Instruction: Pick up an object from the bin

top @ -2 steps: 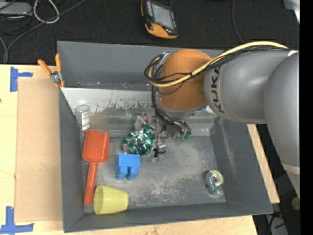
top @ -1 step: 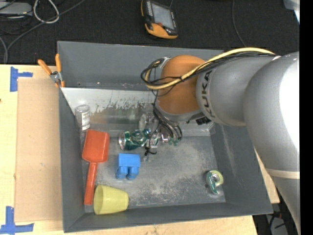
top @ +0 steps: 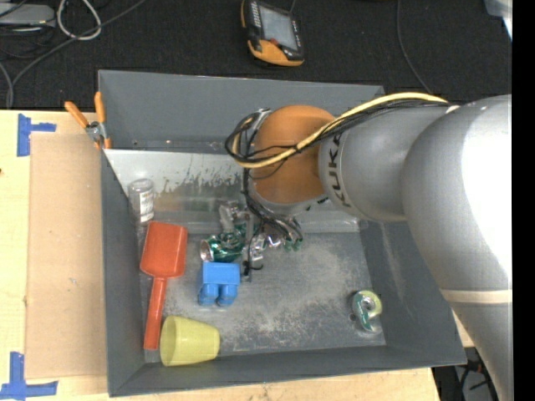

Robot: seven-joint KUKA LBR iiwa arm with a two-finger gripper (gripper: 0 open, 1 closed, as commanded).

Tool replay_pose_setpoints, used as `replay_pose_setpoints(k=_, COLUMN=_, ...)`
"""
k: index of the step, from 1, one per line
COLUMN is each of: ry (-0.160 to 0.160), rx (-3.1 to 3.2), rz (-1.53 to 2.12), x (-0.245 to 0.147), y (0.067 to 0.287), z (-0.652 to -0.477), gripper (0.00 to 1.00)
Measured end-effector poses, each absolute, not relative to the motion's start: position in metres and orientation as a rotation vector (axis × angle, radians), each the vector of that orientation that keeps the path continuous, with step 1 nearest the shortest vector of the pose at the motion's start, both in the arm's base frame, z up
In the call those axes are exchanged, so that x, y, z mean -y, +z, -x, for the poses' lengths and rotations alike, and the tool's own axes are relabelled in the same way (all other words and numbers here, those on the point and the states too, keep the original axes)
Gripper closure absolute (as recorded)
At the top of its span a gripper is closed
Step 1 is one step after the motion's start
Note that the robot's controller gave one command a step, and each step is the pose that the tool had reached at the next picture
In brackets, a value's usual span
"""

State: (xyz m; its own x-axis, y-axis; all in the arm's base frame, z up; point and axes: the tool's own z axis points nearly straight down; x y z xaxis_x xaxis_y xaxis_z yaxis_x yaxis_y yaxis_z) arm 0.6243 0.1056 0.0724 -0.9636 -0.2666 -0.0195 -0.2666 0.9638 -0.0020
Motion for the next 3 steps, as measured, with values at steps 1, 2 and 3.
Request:
replay_pose_setpoints(k=1, ry=0.017, rx=-3.100, rz=0.093, x=-0.088, y=0.081, z=-0.629, gripper=1.00)
replay_pose_setpoints(k=2, ry=0.017, rx=-3.101, rz=0.093, x=-0.088, y=0.081, z=-0.629, gripper=1.00)
replay_pose_setpoints(k=3, ry=0.018, rx=-3.099, rz=0.095, x=-0.089, y=0.155, z=-0.629, gripper=1.00)
